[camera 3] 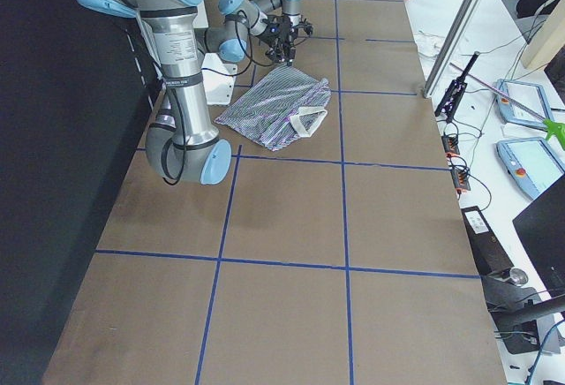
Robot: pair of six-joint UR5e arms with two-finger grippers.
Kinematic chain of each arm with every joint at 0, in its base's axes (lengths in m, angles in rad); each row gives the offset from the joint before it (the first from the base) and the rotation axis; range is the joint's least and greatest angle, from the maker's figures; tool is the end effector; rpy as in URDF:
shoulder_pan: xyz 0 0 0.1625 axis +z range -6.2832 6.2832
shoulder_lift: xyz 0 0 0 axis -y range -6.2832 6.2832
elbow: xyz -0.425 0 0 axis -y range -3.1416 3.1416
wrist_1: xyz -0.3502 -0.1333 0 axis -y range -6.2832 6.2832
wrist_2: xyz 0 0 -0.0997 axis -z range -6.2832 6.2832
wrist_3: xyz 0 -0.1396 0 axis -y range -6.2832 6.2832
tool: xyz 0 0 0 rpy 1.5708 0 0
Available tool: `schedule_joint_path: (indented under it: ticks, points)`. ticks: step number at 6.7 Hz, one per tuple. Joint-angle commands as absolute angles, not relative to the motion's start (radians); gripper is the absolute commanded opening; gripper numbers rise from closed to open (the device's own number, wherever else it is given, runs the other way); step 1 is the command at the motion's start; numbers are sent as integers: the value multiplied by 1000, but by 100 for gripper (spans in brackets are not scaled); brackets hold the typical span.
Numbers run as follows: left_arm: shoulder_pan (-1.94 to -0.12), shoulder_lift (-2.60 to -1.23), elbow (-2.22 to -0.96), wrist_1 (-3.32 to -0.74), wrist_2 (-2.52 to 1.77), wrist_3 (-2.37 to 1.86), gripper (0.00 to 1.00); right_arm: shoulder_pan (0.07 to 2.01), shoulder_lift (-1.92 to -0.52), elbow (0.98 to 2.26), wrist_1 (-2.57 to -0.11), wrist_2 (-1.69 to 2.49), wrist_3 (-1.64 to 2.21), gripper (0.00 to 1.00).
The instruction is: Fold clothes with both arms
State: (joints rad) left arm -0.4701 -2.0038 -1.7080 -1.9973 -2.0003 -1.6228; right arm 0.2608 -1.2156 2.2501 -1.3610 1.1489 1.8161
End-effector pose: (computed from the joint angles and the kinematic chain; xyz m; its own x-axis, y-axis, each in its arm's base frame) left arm 0.5310 -0.3541 0.3444 0.4783 -0.2960 -0.8268 0.1251 0.9548 -0.2695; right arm -0.4140 -0.3076 0.2064 0.1525 0.2700 0.9507 -0.6670 0.7380 -0.1026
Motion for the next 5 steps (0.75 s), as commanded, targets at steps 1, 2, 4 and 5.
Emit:
schedule_joint_path:
  ticks: [1, 2, 4, 5]
  points:
    - [-442, -2002, -1707, -1997, -1997, -1661, 67, 261, -1218, 2246, -1359, 1149, 1816, 100]
    - [-437, -2002, -1706, -1997, -1996, -1661, 66, 261, -1216, 2247, -1358, 1149, 1816, 100]
    - [-434, -1981, -1706, -1997, -1997, -1660, 33, 261, -1218, 2247, -1358, 1149, 1816, 100]
    - [-433, -1979, -1701, -1997, -1997, -1654, 0, 262, -1218, 2247, -1358, 1149, 1816, 100]
